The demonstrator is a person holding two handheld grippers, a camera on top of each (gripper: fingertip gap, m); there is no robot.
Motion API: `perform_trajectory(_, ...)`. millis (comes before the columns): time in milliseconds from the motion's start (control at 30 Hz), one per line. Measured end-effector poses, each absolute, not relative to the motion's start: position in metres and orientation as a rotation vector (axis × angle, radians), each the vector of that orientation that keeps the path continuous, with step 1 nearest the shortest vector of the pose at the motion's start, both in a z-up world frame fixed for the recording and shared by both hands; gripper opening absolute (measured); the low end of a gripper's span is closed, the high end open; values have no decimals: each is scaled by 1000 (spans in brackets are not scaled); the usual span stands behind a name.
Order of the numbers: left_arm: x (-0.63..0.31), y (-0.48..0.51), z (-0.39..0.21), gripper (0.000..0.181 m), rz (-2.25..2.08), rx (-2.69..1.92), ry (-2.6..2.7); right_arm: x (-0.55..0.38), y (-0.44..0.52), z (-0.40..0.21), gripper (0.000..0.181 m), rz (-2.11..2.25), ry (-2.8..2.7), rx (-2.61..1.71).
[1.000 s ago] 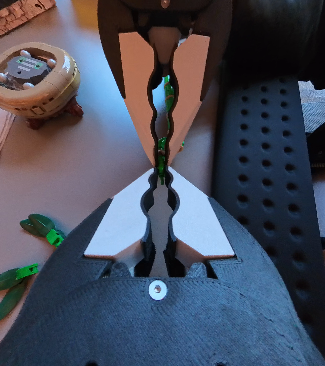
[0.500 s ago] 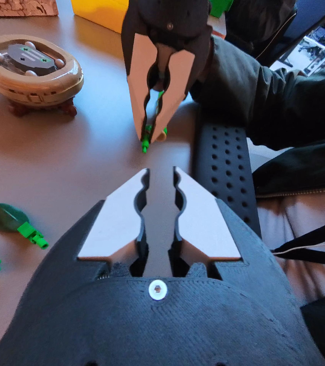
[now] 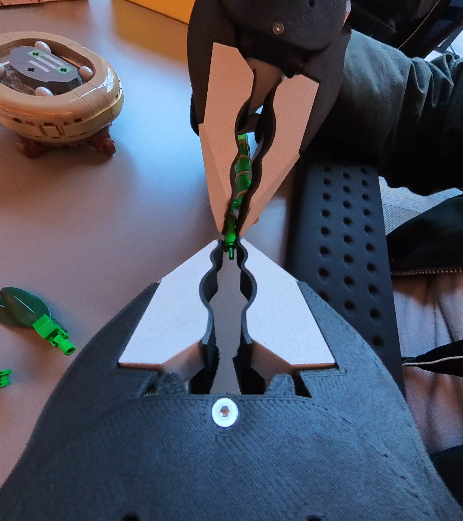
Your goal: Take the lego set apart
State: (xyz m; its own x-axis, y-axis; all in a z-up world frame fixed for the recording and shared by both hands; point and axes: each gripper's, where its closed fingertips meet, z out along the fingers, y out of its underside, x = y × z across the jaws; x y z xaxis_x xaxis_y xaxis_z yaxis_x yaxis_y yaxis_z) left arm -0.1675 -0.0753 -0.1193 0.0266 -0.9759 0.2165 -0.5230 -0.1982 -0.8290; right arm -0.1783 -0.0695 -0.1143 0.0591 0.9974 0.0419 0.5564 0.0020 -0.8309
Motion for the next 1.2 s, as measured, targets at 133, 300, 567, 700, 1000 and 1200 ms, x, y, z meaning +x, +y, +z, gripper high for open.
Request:
perform_trajectory(133,-170,-79,-123,5,-1003,-1731,1602,-179,-73,-118,7,814,-1602,-1663)
perform_trajectory(300,-171,-84,-117,5,-1136,-1781,1571,-178,-79,-113,7,860,-1599,-1657)
perform_trajectory(567,-177,-88,-118,0,-1158,-1801,1597,-170,-83,-114,7,874,-1604,-1699)
perform_trajectory(700,-200,-66,-88,0,-1311,-1741,1415,-143,-64,-113,6,878,-1479,-1762)
perform_trajectory(1000,-171,-73,-95,27,-1351,-1780,1407,-175,-66,-103,6,781,-1530,-1612)
perform_trajectory(1200,-170,-73,-102,14,-1279,-1785,1440,-182,-66,-101,6,738,-1540,-1580)
